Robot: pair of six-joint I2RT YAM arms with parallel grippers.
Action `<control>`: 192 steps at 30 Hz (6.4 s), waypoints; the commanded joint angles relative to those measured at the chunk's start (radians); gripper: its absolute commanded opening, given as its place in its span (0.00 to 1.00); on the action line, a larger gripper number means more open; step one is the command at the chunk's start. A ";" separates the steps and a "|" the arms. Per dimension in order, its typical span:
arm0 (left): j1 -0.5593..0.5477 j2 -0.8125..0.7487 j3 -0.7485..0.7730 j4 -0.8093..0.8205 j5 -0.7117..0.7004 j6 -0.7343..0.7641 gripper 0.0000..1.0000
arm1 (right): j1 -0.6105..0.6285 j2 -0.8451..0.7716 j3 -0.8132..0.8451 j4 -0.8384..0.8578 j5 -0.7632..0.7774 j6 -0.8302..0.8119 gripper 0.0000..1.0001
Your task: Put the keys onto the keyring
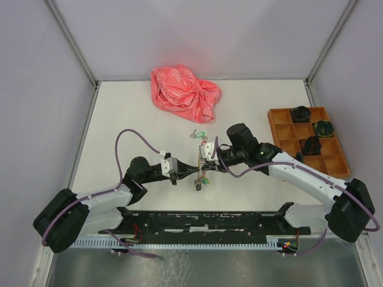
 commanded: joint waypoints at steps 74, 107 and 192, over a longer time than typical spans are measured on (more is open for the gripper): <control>-0.002 -0.097 -0.063 0.009 -0.517 0.003 0.03 | 0.039 0.214 -0.142 0.317 1.056 0.848 0.40; -0.001 -0.092 -0.045 -0.028 -0.495 0.013 0.03 | -0.208 0.446 0.167 -0.041 0.609 0.949 0.33; 0.010 -0.039 -0.054 0.086 -0.277 0.046 0.03 | -0.204 0.118 -0.036 0.182 0.335 0.604 0.01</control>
